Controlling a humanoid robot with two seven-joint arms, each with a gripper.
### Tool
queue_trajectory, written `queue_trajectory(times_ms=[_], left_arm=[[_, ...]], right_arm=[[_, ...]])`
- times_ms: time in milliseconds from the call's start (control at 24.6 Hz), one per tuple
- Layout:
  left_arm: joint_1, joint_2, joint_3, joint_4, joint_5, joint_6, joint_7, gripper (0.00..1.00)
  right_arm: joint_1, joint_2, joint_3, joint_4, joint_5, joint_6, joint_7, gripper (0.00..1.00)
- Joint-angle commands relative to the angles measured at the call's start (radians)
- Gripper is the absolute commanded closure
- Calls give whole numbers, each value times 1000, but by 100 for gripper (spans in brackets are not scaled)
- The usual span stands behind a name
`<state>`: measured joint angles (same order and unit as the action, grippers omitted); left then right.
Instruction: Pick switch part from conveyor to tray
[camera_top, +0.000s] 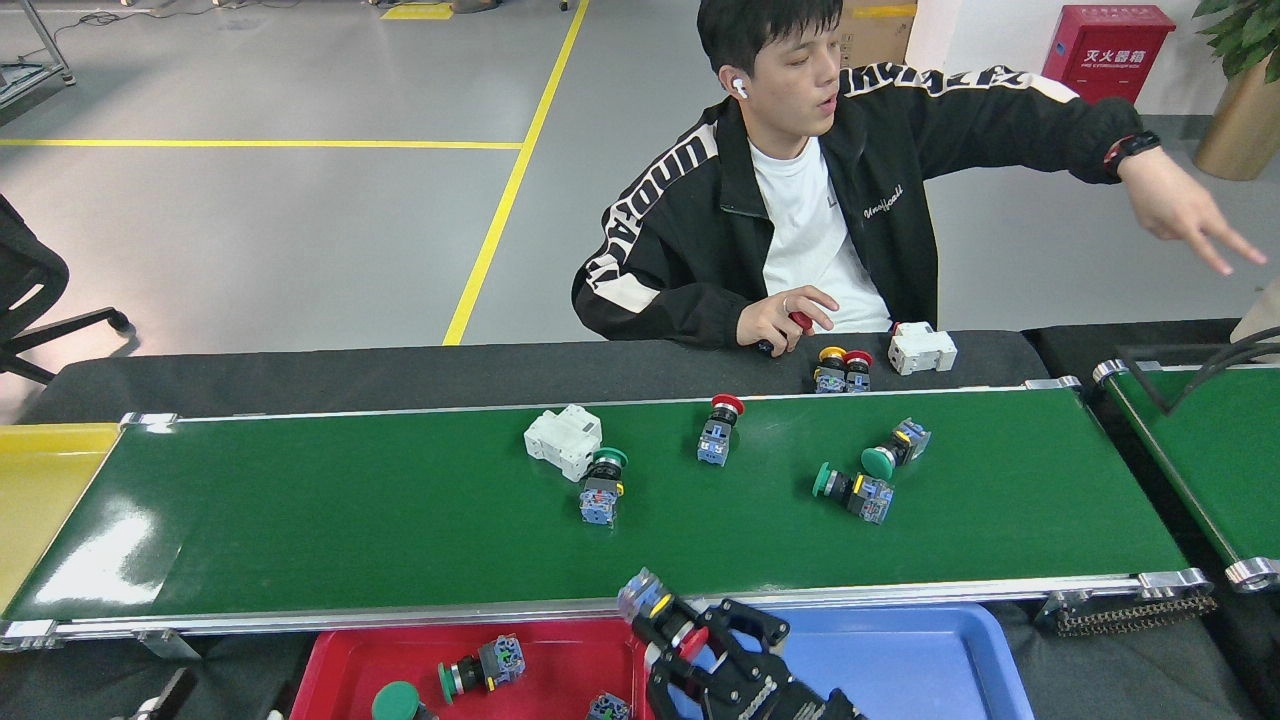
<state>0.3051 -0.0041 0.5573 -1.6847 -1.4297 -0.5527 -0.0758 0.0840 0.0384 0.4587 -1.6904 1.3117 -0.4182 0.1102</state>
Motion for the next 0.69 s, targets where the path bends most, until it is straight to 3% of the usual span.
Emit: queue_trajectory(times_ms=[0,204,367,489,652], left_arm=[[-11,6,3,-12,3,37,-2,0],[-44,7,-16,-15,-5,39,-7,0],[-164,46,-122,16,-32,42,-7,0],[-313,62,-229,148,-132,56,-7,0],[-474,72,-362,362,-169,168,-2,0]], right_arm=[[-9,24,8,-5,-2,13,56,2],[-46,60,1,15,4,91,62,2],[-135,49,-60,21,6,375,56,2],[-168,43,-153,28,6,529,52,2],[-132,-12,-222,20,4,570,17,2]])
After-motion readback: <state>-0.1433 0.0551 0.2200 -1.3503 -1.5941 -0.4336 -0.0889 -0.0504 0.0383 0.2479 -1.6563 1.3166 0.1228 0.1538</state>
